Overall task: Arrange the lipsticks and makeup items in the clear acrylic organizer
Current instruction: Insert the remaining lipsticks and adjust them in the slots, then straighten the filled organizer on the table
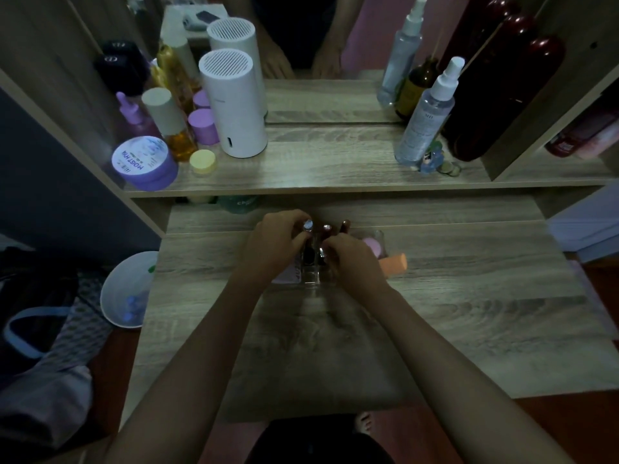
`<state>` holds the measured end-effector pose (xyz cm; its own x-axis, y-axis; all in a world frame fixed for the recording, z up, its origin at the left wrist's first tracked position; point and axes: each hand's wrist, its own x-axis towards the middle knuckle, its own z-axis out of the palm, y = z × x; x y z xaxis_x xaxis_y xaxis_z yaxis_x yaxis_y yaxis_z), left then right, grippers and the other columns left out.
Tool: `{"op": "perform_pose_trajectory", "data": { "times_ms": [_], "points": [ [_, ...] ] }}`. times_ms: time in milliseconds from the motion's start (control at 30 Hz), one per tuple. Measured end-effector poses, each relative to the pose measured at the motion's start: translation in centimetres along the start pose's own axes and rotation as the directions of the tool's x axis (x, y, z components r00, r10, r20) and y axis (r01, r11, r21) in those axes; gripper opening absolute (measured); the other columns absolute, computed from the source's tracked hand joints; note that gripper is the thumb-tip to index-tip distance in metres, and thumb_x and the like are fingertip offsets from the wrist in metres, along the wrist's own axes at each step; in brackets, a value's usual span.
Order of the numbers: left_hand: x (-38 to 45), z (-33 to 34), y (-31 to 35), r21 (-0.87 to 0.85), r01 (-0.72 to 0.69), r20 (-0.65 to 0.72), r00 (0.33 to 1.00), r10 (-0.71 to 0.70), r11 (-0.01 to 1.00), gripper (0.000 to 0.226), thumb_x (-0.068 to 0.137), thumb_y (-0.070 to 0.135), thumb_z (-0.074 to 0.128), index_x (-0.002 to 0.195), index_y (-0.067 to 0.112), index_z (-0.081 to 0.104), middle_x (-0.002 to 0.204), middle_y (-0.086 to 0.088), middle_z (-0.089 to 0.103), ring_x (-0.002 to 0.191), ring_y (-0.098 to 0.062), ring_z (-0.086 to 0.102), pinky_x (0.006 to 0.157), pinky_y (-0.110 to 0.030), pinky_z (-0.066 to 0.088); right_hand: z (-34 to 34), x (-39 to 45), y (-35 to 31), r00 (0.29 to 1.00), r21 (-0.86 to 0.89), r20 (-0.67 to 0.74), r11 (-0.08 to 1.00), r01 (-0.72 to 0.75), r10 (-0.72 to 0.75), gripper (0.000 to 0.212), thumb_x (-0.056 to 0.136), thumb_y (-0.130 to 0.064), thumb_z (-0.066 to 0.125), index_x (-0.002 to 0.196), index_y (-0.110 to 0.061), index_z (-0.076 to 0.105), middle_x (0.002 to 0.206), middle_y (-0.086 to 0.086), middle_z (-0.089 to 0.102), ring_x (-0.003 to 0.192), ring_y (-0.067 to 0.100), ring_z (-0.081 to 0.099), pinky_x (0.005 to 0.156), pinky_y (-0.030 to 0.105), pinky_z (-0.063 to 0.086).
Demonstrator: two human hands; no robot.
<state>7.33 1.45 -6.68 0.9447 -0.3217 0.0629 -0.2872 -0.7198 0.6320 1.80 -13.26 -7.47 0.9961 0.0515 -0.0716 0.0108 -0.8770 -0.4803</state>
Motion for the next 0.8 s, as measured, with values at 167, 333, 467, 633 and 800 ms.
{"op": "perform_pose_trajectory", "data": {
  "times_ms": [167, 333, 467, 633, 800],
  "points": [
    [0.0, -0.1, 0.1, 0.001, 0.001, 0.006, 1.000, -0.001, 1.000, 0.025, 0.081, 0.018, 0.065, 0.106, 0.016, 0.068, 0.100, -0.007, 0.075, 0.088, -0.021, 0.069, 0.082, -0.040, 0.056, -0.3, 0.3, 0.0, 1.000, -0.011, 0.027, 1.000, 0.009, -0.009, 0.021, 0.089, -0.003, 0.054, 0.105, -0.005, 0.067, 0.109, 0.015, 0.068, 0.101, 0.030, 0.063, 0.086, 0.045, 0.050],
    [0.1, 0.0, 0.4, -0.011, 0.026, 0.027, 0.999, -0.026, 1.000, 0.025, 0.080, 0.020, 0.064, 0.104, 0.017, 0.068, 0.098, -0.007, 0.074, 0.088, -0.022, 0.068, 0.080, -0.041, 0.056, -0.3, 0.2, 0.1, 1.000, -0.012, -0.004, 1.000, -0.006, 0.006, 0.021, 0.088, -0.008, 0.056, 0.106, -0.007, 0.067, 0.109, 0.012, 0.068, 0.102, 0.028, 0.063, 0.086, 0.041, 0.049],
    [0.0, 0.0, 0.4, -0.014, 0.027, 0.036, 0.999, -0.026, 1.000, 0.031, 0.080, 0.018, 0.067, 0.110, 0.013, 0.065, 0.104, -0.009, 0.073, 0.091, -0.022, 0.067, 0.084, -0.043, 0.056, -0.9, -0.2, 0.2, 0.996, -0.019, -0.086, 0.999, 0.026, -0.028, 0.018, 0.087, -0.013, 0.060, 0.104, -0.012, 0.068, 0.104, 0.007, 0.068, 0.097, 0.024, 0.063, 0.083, 0.035, 0.044],
    [-0.6, -1.3, -0.8, -0.111, 0.054, 0.012, 0.999, -0.053, 0.992, 0.039, 0.080, 0.016, 0.069, 0.117, 0.007, 0.062, 0.111, -0.013, 0.071, 0.100, -0.022, 0.067, 0.090, -0.031, 0.053, -3.8, -0.5, 1.1, 0.977, 0.056, -0.213, 0.998, 0.032, -0.019, 0.006, 0.084, -0.015, 0.066, 0.085, -0.010, 0.069, 0.081, 0.006, 0.070, 0.076, 0.023, 0.063, 0.066, 0.028, 0.044],
    [-2.4, -3.3, -3.4, -0.097, 0.166, -0.126, 0.976, -0.177, 0.981, 0.034, 0.089, 0.017, 0.058, 0.118, -0.001, 0.060, 0.113, -0.021, 0.067, 0.103, -0.030, 0.063, 0.085, -0.033, 0.047, -6.6, -1.7, 5.0, 0.926, 0.202, -0.367, 0.979, -0.018, 0.092, 0.009, 0.088, -0.011, 0.063, 0.085, -0.006, 0.070, 0.075, 0.001, 0.065, 0.069, 0.016, 0.060, 0.062, 0.024, 0.044]
  ]
}}
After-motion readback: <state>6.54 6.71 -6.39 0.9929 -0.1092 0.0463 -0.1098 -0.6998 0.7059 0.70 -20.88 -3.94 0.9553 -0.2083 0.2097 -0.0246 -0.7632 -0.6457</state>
